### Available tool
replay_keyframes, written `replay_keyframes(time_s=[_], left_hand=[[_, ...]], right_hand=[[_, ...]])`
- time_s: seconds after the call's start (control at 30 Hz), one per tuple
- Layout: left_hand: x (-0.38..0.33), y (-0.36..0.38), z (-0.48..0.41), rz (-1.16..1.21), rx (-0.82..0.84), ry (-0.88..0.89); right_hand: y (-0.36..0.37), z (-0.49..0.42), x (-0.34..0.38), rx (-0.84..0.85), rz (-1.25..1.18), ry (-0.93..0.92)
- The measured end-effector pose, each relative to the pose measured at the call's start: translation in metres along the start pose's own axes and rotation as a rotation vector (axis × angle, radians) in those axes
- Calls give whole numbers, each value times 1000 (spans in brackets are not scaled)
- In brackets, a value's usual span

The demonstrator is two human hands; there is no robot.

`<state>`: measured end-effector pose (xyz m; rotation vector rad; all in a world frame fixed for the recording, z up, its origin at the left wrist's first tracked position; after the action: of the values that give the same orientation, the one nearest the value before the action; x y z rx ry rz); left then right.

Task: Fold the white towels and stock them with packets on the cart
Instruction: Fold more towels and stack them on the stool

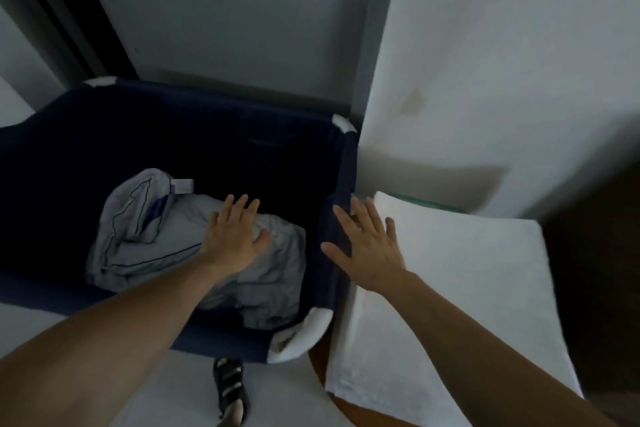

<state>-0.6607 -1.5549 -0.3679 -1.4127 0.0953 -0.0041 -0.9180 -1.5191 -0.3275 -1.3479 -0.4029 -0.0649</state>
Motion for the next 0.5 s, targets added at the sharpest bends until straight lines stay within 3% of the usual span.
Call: replay_keyframes(time_s=[0.23, 0.5], left_hand=[[103, 51, -93, 84, 144, -2], [158, 145, -172, 50, 298, 88]], right_hand=[[81, -131, 70, 163, -44, 54], [192, -234, 62, 387, -196, 241]])
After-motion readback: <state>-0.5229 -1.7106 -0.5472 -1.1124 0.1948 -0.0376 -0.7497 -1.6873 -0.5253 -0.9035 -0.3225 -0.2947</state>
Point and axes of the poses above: each hand's wrist, its own z-axis away from the middle knuckle, its own y-axis out of the palm, x = y × z, the point moved 4 cm from there along -z, towards the middle knuckle, and after that the axes turned 6 degrees about -z, right-handed, at the moved point
